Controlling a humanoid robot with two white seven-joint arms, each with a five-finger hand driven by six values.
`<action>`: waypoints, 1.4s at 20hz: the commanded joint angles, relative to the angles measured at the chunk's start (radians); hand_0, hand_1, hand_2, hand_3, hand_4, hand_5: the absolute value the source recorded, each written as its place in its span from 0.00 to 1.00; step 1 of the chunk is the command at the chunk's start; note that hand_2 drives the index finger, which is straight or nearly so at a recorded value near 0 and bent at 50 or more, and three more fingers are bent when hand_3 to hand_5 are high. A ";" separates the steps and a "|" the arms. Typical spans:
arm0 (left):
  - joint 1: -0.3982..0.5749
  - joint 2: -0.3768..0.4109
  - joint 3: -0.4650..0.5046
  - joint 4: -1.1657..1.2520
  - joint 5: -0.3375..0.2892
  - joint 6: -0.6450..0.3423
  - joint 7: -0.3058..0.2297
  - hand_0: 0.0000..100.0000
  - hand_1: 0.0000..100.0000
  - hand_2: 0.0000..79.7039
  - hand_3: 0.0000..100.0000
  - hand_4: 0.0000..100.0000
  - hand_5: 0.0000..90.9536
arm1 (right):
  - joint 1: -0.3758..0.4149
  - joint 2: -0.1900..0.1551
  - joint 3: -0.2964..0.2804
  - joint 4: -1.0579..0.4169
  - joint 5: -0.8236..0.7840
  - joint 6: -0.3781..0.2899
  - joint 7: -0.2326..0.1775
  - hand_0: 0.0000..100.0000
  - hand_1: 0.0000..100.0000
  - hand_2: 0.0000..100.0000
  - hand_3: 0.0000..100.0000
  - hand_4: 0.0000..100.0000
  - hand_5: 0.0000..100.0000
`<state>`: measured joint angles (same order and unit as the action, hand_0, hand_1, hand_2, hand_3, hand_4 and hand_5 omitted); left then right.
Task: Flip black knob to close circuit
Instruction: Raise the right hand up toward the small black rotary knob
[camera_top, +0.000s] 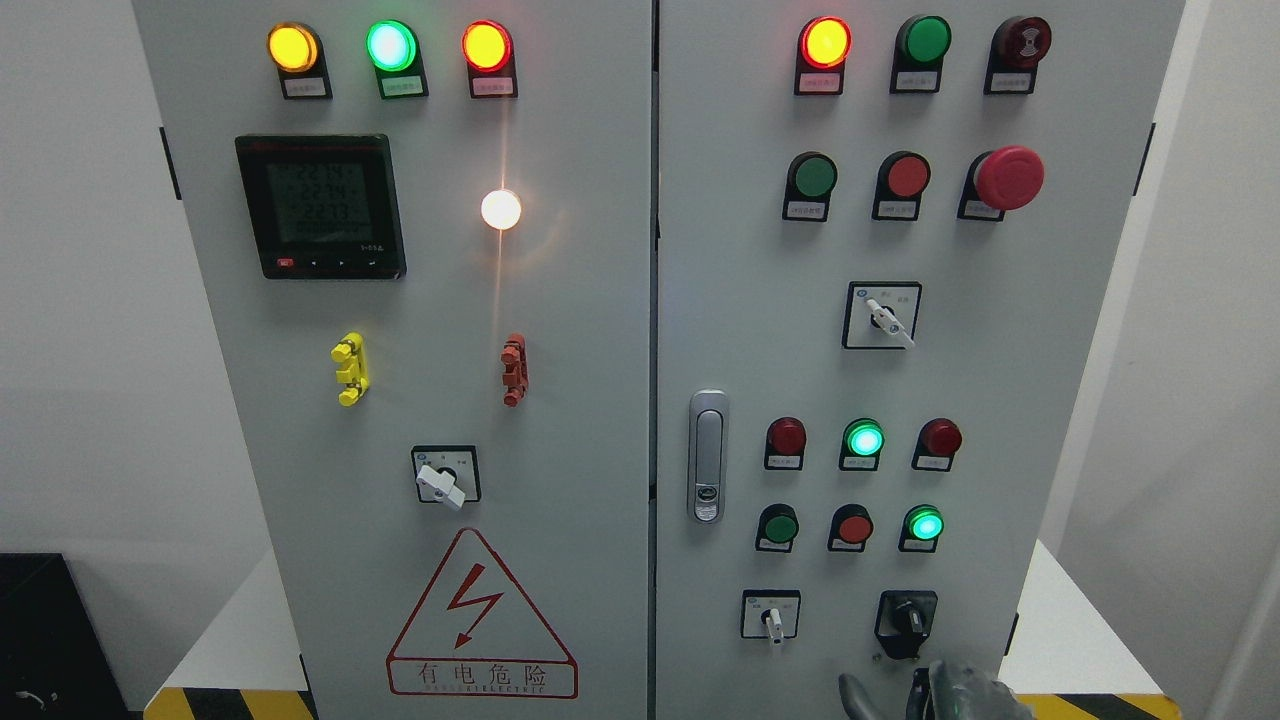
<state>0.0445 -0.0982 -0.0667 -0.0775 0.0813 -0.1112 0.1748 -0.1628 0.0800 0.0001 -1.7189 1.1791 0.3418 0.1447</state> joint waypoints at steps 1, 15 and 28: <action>0.000 0.000 -0.001 -0.001 0.000 -0.001 0.000 0.12 0.56 0.00 0.00 0.00 0.00 | -0.006 -0.014 -0.029 -0.019 0.001 0.002 0.001 0.00 0.04 0.87 1.00 0.93 0.94; 0.000 0.000 -0.001 -0.001 0.000 -0.001 0.000 0.12 0.56 0.00 0.00 0.00 0.00 | -0.047 -0.048 -0.040 0.039 0.001 0.022 -0.007 0.00 0.04 0.87 1.00 0.93 0.95; 0.000 0.000 0.001 -0.001 0.000 -0.001 0.000 0.12 0.56 0.00 0.00 0.00 0.00 | -0.061 -0.049 -0.043 0.076 0.001 0.017 -0.023 0.00 0.05 0.87 1.00 0.93 0.95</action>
<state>0.0445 -0.0982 -0.0666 -0.0779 0.0813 -0.1112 0.1751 -0.2129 0.0102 -0.0357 -1.6699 1.1805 0.3594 0.1232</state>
